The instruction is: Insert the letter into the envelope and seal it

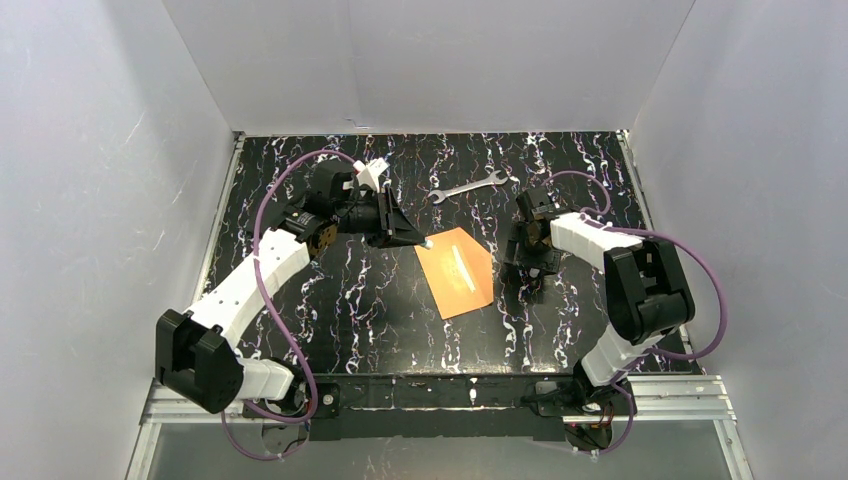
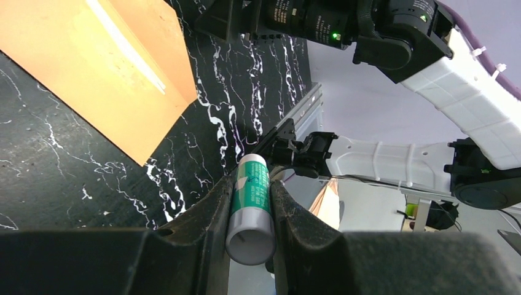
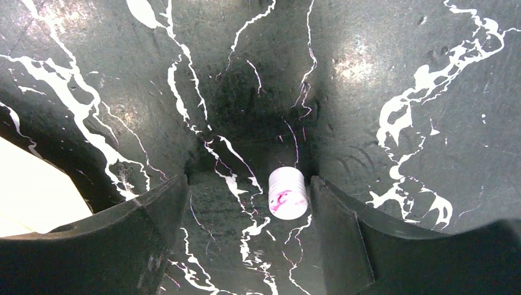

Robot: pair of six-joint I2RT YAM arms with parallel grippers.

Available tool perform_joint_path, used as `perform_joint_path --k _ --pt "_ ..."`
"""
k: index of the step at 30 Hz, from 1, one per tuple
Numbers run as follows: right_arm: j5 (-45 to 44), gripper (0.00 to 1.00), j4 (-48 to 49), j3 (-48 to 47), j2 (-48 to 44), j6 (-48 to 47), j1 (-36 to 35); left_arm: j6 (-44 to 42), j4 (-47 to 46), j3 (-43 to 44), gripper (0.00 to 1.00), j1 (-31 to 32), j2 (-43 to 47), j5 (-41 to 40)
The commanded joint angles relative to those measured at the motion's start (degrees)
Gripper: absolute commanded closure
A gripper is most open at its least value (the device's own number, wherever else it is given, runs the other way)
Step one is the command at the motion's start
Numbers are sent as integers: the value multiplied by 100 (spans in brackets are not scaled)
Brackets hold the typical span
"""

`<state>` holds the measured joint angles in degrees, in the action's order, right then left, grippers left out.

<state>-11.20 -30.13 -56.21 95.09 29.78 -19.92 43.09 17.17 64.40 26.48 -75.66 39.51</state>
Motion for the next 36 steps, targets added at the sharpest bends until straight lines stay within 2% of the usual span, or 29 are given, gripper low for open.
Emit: perform_joint_path --k 1,6,13,19,21,23,27,30,36 --pt "-170 19 -375 -132 211 124 15 -269 170 -26 100 15 71 -101" --pt "-385 19 -585 -490 65 -111 15 -359 230 34 100 21 74 -98" --pt "-599 18 -1234 -1283 -938 -374 14 -483 673 388 100 26 -64 -137" --pt "855 19 -982 -1623 -1536 -1115 6 -126 984 780 100 24 -382 227" --pt "1655 20 -887 -1690 -1647 -1326 -28 -10 1092 936 100 26 -454 279" --pt "2660 21 -412 -1554 -1898 -1593 -157 132 1172 1079 100 24 -514 355" --pt "4465 21 1253 -893 -2603 -1786 -639 604 1288 1263 100 25 -617 545" --pt "4905 20 2079 -679 -2916 -1605 -899 1017 1278 1261 100 24 -669 855" --pt "5355 19 2198 -1006 -2689 -1762 -1231 1695 944 1140 100 23 -643 1187"
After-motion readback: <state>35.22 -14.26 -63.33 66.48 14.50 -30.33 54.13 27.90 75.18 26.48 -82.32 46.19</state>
